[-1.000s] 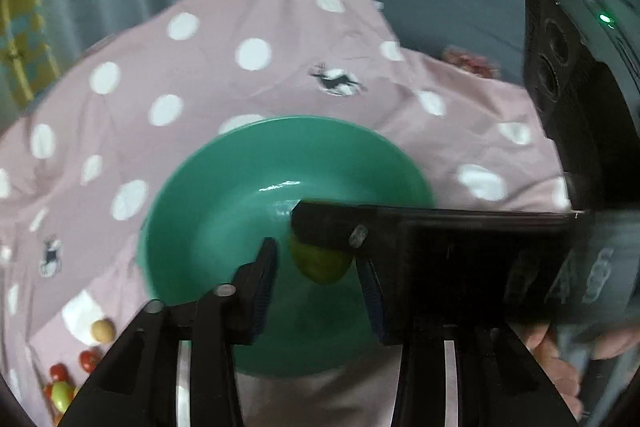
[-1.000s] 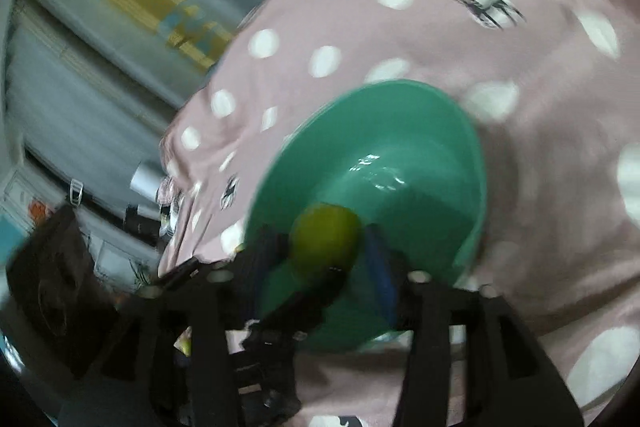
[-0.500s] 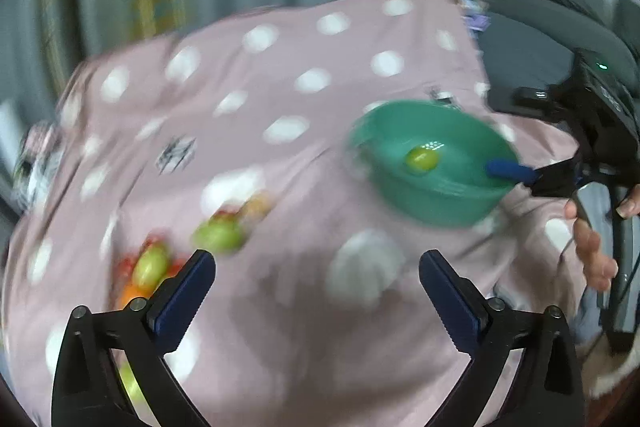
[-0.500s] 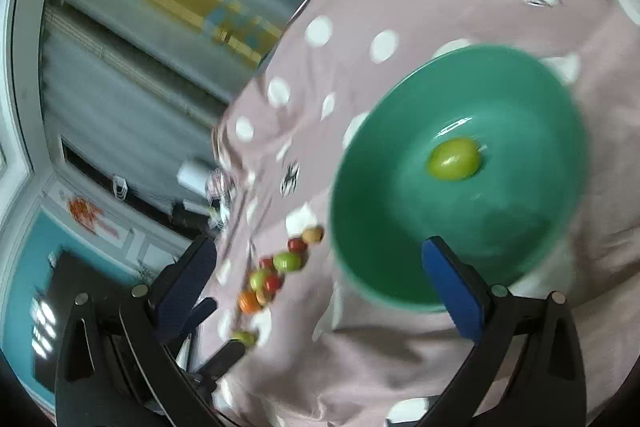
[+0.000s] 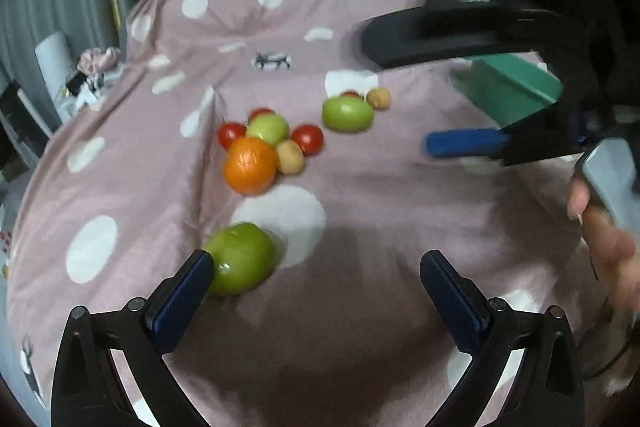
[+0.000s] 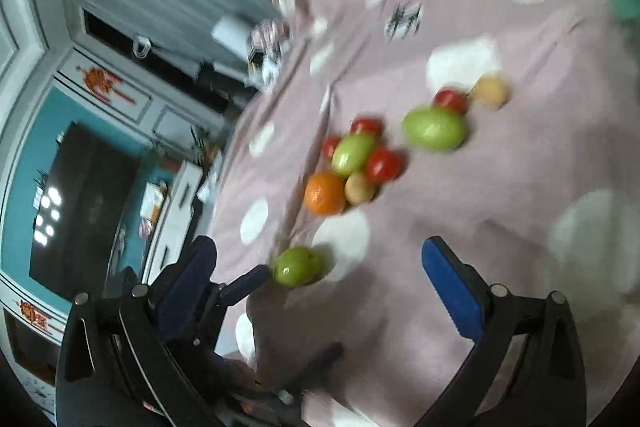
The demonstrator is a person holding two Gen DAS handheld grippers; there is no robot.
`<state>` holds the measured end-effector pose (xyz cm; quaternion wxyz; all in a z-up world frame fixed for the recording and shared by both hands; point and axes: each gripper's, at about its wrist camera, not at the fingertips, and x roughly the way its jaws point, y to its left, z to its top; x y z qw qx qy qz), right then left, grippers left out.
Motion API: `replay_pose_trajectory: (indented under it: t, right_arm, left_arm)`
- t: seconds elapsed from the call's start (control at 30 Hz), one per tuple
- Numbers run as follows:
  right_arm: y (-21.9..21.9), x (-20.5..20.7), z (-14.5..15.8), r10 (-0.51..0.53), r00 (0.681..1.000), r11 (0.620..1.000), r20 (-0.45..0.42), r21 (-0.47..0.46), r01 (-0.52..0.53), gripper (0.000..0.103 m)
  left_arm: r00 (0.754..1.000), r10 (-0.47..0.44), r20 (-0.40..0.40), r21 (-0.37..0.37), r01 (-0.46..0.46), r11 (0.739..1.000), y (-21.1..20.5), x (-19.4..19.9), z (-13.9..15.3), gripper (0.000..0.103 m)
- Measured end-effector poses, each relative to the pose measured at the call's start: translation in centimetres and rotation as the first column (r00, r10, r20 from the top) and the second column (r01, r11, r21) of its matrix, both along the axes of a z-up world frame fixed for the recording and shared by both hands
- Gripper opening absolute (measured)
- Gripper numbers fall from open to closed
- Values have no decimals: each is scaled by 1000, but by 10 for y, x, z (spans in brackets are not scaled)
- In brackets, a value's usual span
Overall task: Organize fruits
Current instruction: 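Move the right gripper back to the fruit cluster, then grasp another green oval fruit with the right gripper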
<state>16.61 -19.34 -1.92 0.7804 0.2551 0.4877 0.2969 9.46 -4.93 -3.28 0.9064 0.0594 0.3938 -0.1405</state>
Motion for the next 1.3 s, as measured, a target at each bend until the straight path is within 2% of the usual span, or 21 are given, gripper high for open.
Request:
replay_pose_trajectory:
  t: [0.1,0.23,0.37,0.5,0.57,0.63,0.77,0.87,0.93,1.0,1.07,1.13,1.27,1.3]
  right_arm:
    - [22,7,-14,22,998,1000,-62,9,-22,102]
    - [34,14,-18,69,994,995,-84,73,-63,99]
    - [48,11,-15,163,984,987,-67,24,-161,92]
    - [62,8,-22,219,973,975,-77,-21,-221,76]
    - [66,7,-26,227,970,971,-86,-59,-232,72]
    - [70,8,-31,222,969,969,-109,-89,-231,70]
    - [73,10,-36,212,968,972,-132,-78,-223,69]
    - [78,9,-37,226,966,968,-127,-86,-237,64]
    - [80,9,-39,226,965,967,-129,-90,-239,57]
    - [81,8,-40,233,963,965,-136,-90,-246,51]
    - [80,8,-40,242,961,962,-135,-100,-256,47]
    - [82,8,-39,246,960,959,-134,-108,-261,47]
    - [83,10,-40,230,964,963,-134,-112,-245,43]
    - [82,10,-39,224,966,964,-130,-117,-239,44]
  left_arm:
    - [1000,-5,23,-21,6,1000,4,-2,8,102]
    - [999,29,33,4,-29,1000,15,1,8,102]
    - [999,47,-12,-51,-48,998,30,4,2,102]
    - [997,48,-57,-82,-52,995,41,7,-6,101]
    - [996,52,-69,-95,-59,994,45,8,-8,98]
    - [998,56,-31,-69,-58,996,45,2,-4,86]
    - [999,-16,49,-50,18,999,37,-13,9,84]
    - [998,-59,22,9,59,998,24,-3,3,84]
    - [998,-63,-13,26,63,998,18,6,-4,83]
    - [998,-62,-12,27,62,998,17,7,-3,82]
    - [998,-62,-17,28,62,998,18,7,-3,79]
    - [998,-60,-13,56,60,997,18,7,-4,69]
    - [999,-42,-7,77,42,996,20,6,-5,57]
    - [1000,-21,-4,80,21,997,21,7,-4,44]
